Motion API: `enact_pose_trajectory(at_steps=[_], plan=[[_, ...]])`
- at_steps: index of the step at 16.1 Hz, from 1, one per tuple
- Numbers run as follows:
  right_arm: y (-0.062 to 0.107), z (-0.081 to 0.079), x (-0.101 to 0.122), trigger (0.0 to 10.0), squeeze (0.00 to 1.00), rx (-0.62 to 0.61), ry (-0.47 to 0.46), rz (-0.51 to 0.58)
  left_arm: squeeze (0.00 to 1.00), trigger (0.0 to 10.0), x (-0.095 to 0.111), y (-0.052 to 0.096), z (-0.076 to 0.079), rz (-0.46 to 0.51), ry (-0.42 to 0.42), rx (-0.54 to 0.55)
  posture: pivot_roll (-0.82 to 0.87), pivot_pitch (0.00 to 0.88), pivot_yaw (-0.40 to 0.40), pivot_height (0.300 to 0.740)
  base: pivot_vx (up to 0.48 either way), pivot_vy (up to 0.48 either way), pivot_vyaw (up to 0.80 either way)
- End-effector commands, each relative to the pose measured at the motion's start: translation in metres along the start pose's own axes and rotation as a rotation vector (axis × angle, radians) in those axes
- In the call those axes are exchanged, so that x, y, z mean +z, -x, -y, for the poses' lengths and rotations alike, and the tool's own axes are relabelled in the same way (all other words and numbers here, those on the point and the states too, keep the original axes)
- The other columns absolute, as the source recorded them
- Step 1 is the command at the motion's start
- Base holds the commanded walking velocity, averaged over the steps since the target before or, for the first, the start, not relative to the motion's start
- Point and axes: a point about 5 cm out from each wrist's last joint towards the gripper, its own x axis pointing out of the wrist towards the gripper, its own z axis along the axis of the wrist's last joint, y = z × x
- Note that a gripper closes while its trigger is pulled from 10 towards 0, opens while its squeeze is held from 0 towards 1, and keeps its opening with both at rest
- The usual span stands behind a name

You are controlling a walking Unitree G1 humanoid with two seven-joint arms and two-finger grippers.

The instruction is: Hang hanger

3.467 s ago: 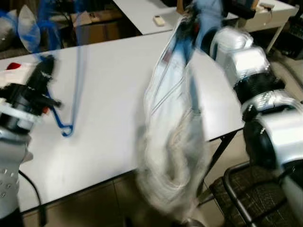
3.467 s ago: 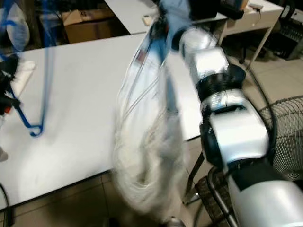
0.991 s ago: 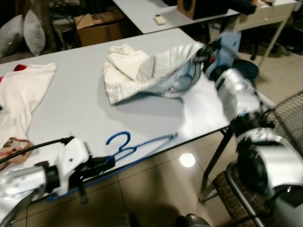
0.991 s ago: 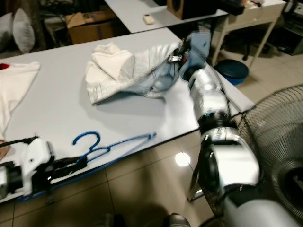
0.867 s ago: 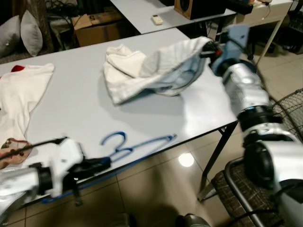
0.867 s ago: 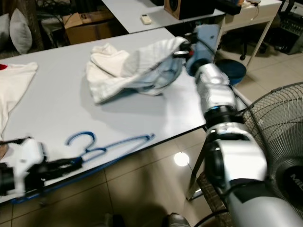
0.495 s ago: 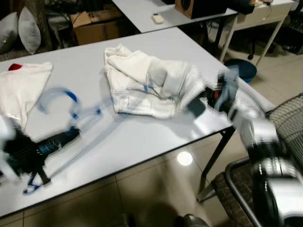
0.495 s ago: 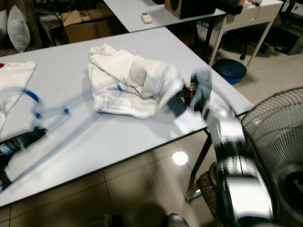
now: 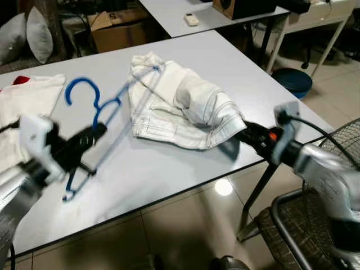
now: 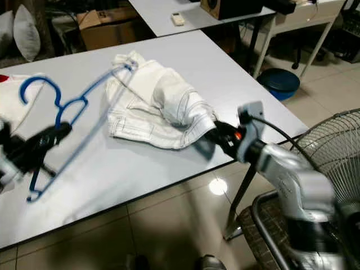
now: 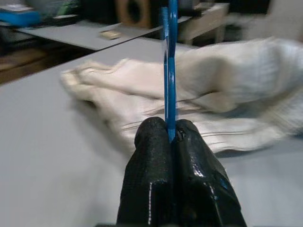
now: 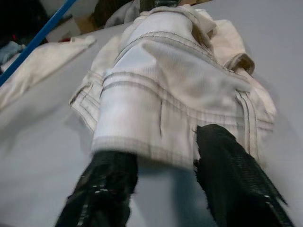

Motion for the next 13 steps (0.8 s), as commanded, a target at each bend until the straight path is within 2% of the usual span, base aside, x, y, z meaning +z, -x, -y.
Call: enact_pose_trajectory(at_steps=[1,2,3,4,5,7,9,11,12,13], plan=[[0.007,-0.013,0.002,10.0,1.00,0.023,0.093,-0.043,0.00,10.0,-0.008,-0.009,0.001,-0.047,-0.043,0.065,-0.09,0.087,0.086,0.740,0.000,0.000,0.00],[0.015,-0.018,-0.004,10.0,1.00,0.031,0.144,-0.084,0.00,10.0,-0.013,-0.017,0.005,-0.060,-0.062,0.095,-0.10,0.076,0.103,0.740,0.000,0.000,0.00],[0.020,-0.017,-0.008,10.0,1.00,-0.006,0.213,-0.108,0.00,10.0,-0.018,-0.022,0.008,-0.059,-0.058,0.125,-0.11,0.069,0.115,0.740,0.000,0.000,0.00],[0.023,-0.015,-0.009,10.0,1.00,-0.037,0.306,-0.130,0.00,10.0,-0.020,-0.028,0.011,-0.065,-0.088,0.138,-0.11,0.069,0.115,0.740,0.000,0.000,0.00],[0.026,-0.016,-0.010,10.0,1.00,-0.032,0.360,-0.145,0.00,10.0,-0.020,-0.033,0.014,-0.061,-0.117,0.132,-0.12,0.075,0.120,0.740,0.000,0.000,0.00],[0.036,-0.025,-0.005,10.0,1.00,0.064,0.421,-0.171,0.00,10.0,-0.011,-0.045,0.016,-0.011,-0.141,0.165,-0.11,0.096,0.098,0.740,0.000,0.000,0.00],[0.049,-0.024,-0.005,10.0,1.00,0.114,0.488,-0.239,0.00,10.0,-0.015,-0.041,0.019,-0.019,-0.117,0.174,-0.11,0.088,0.103,0.740,0.000,0.000,0.00],[0.063,-0.032,0.005,10.0,1.00,0.180,0.493,-0.212,0.00,10.0,-0.020,-0.035,0.025,-0.027,-0.080,0.165,-0.11,0.081,0.101,0.740,0.000,0.000,0.00],[0.072,-0.039,0.015,10.0,1.00,0.234,0.452,-0.198,0.00,10.0,-0.020,-0.033,0.025,-0.052,-0.076,0.155,-0.10,0.100,0.078,0.740,0.000,0.000,0.00],[0.075,-0.045,0.026,10.0,0.00,0.262,0.436,-0.147,0.00,10.0,-0.017,-0.033,0.023,-0.048,-0.086,0.158,-0.10,0.106,0.083,0.740,0.000,0.000,0.00]])
